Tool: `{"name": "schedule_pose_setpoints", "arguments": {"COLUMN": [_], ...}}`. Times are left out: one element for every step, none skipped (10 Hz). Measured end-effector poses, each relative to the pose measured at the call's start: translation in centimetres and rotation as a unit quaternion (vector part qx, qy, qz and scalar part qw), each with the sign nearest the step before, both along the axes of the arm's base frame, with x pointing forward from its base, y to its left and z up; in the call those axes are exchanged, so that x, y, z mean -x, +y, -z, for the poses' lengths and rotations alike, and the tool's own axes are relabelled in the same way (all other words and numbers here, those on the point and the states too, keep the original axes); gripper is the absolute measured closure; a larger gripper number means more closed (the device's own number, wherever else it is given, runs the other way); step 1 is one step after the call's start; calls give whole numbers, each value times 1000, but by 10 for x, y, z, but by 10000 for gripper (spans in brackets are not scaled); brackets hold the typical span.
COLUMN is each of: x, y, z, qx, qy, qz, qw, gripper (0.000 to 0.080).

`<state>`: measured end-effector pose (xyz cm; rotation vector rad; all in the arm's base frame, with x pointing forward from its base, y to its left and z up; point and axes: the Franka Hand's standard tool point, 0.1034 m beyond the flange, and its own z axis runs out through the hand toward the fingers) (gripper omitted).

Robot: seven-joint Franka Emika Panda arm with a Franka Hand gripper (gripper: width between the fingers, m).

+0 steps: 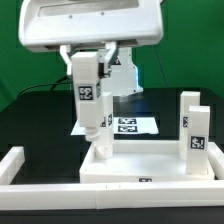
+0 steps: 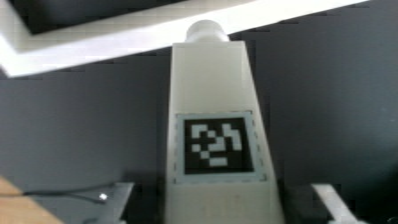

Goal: Assemble desk

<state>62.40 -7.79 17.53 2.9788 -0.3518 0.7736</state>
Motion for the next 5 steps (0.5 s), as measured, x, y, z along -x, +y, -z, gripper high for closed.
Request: {"name": "schedule_pose_setpoints", "arguments": {"x": [12,15,15,13,13], "y": [0,-2,-4,0,3], "z": [15,22,19,13,11], "qx": [16,23,22,17,14], "qy": [-10,-10,-11,-14,-13], "qz": [2,3,4,2,0], "qw": [1000,1000,1000,1000,1000], "gripper": [512,512,512,512,512]}}
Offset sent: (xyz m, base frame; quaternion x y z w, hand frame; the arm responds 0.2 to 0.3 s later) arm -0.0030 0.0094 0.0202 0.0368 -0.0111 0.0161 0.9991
